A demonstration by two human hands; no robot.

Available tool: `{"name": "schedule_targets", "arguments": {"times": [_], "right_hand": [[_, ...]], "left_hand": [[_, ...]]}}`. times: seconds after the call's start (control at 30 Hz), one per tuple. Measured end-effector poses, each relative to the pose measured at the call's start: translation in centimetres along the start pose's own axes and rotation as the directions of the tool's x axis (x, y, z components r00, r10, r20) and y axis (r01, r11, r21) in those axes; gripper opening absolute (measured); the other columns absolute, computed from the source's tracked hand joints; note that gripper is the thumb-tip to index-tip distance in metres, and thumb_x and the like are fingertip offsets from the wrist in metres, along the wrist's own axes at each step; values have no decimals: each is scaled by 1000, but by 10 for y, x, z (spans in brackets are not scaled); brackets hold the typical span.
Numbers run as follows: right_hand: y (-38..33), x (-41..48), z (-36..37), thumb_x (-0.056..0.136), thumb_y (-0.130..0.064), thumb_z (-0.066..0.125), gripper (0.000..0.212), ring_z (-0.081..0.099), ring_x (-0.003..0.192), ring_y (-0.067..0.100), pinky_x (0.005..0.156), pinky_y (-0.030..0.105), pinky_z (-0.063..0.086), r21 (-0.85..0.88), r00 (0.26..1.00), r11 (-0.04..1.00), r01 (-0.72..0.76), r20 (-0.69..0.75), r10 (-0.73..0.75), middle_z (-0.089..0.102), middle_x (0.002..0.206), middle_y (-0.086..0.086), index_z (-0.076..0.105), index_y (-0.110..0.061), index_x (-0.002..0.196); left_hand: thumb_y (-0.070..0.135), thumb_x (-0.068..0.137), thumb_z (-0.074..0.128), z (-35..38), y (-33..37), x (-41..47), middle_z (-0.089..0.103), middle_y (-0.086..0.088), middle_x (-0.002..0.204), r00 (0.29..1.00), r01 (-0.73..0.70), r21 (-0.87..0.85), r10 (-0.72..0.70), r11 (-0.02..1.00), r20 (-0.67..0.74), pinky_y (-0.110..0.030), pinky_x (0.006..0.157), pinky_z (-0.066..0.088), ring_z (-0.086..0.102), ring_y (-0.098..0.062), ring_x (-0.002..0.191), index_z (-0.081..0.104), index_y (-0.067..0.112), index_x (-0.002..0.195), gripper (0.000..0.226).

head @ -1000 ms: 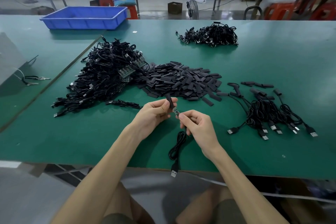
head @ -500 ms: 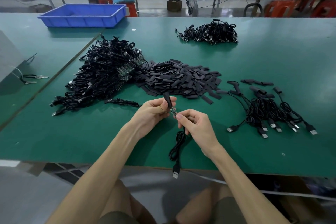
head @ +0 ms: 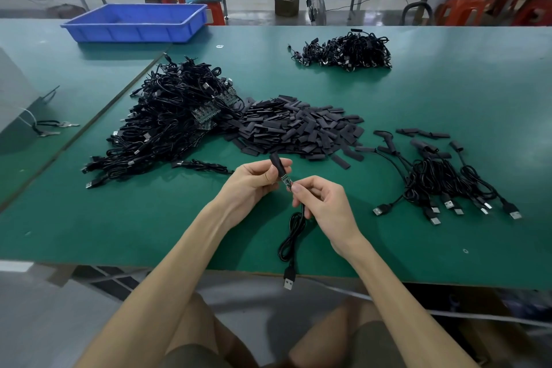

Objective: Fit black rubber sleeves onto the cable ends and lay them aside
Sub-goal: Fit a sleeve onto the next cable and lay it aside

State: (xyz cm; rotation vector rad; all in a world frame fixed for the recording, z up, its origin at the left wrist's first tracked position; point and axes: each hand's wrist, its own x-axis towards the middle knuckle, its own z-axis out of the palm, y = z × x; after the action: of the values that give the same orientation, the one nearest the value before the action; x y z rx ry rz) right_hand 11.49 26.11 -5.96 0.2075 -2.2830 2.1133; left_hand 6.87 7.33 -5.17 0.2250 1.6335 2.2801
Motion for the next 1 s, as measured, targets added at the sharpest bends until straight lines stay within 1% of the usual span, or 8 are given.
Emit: {"name": "schedule_targets", "arguments": {"times": [0.1, 0.2, 0.27, 0.43, 0.6, 0.73, 0.8, 1.0], "right_hand": [[0, 0, 0, 101, -19, 67, 13, 51, 54, 12, 57, 21, 45, 1, 1000, 1000, 4, 3, -4, 72, 73, 2, 73, -14, 91], [0, 1, -1, 101, -19, 66, 13, 52, 53, 13, 58, 21, 45, 4, 1000, 1000, 5, 5, -5, 72, 74, 3, 73, -14, 91], [0, 1, -1, 102, -19, 66, 13, 52, 53, 13, 58, 21, 45, 4, 1000, 1000, 6, 2, -6, 72, 74, 3, 73, -14, 91], [0, 1, -1, 101, -18, 66, 13, 51, 54, 13, 57, 21, 44, 9, 1000, 1000, 8, -18, -8, 70, 72, 1, 72, -11, 91], [-1, 1, -1, 101, -18, 67, 14, 51, 54, 12, 57, 22, 44, 5, 1000, 1000, 5, -8, -5, 70, 71, 1, 71, -10, 89], [-1, 0, 0, 101, -18, 67, 15, 52, 55, 13, 57, 22, 44, -4, 1000, 1000, 0, 0, 0, 70, 71, 2, 72, -10, 90], [-1, 0, 0, 101, -19, 68, 14, 52, 55, 13, 57, 23, 45, -5, 1000, 1000, 2, 5, -2, 70, 71, 2, 72, -10, 90], [1, 0, -1, 100, -20, 67, 15, 51, 54, 11, 57, 19, 43, 11, 1000, 1000, -3, -10, 3, 70, 70, 1, 72, -10, 90]], "left_hand": [[30, 87, 71, 0, -1, 1, 77, 0, 106, 1000, -18, 21, 18, 1000, 0, -26, 88, 49, 69, -7, 92, 81, 23, 107, 23], [27, 90, 70, 1, -5, 1, 76, -4, 110, 998, -61, 28, 62, 998, -24, -25, 86, 54, 68, -9, 86, 80, 20, 108, 22], [24, 91, 69, 2, -7, 1, 76, -6, 110, 996, -80, 10, 81, 997, -23, -23, 84, 54, 67, -9, 83, 80, 18, 109, 22], [23, 91, 69, 0, -6, 2, 75, -8, 111, 998, -59, -12, 59, 998, -5, -23, 83, 54, 63, -7, 73, 79, 16, 110, 22], [26, 91, 70, 0, -5, 3, 74, -13, 116, 998, -60, 2, 60, 998, 1, -23, 82, 54, 63, -8, 74, 79, 15, 111, 24], [24, 92, 68, 0, -8, 1, 74, -15, 117, 997, -78, 2, 78, 997, 0, -24, 85, 54, 65, -10, 85, 79, 16, 111, 23], [23, 92, 67, -2, -8, -1, 74, -15, 115, 997, -77, 3, 77, 997, 3, -24, 87, 54, 64, -11, 83, 79, 16, 110, 22], [21, 93, 66, -2, -7, 0, 75, -11, 110, 997, -72, 13, 72, 997, 25, -23, 83, 54, 64, -9, 73, 79, 15, 108, 21]]}}
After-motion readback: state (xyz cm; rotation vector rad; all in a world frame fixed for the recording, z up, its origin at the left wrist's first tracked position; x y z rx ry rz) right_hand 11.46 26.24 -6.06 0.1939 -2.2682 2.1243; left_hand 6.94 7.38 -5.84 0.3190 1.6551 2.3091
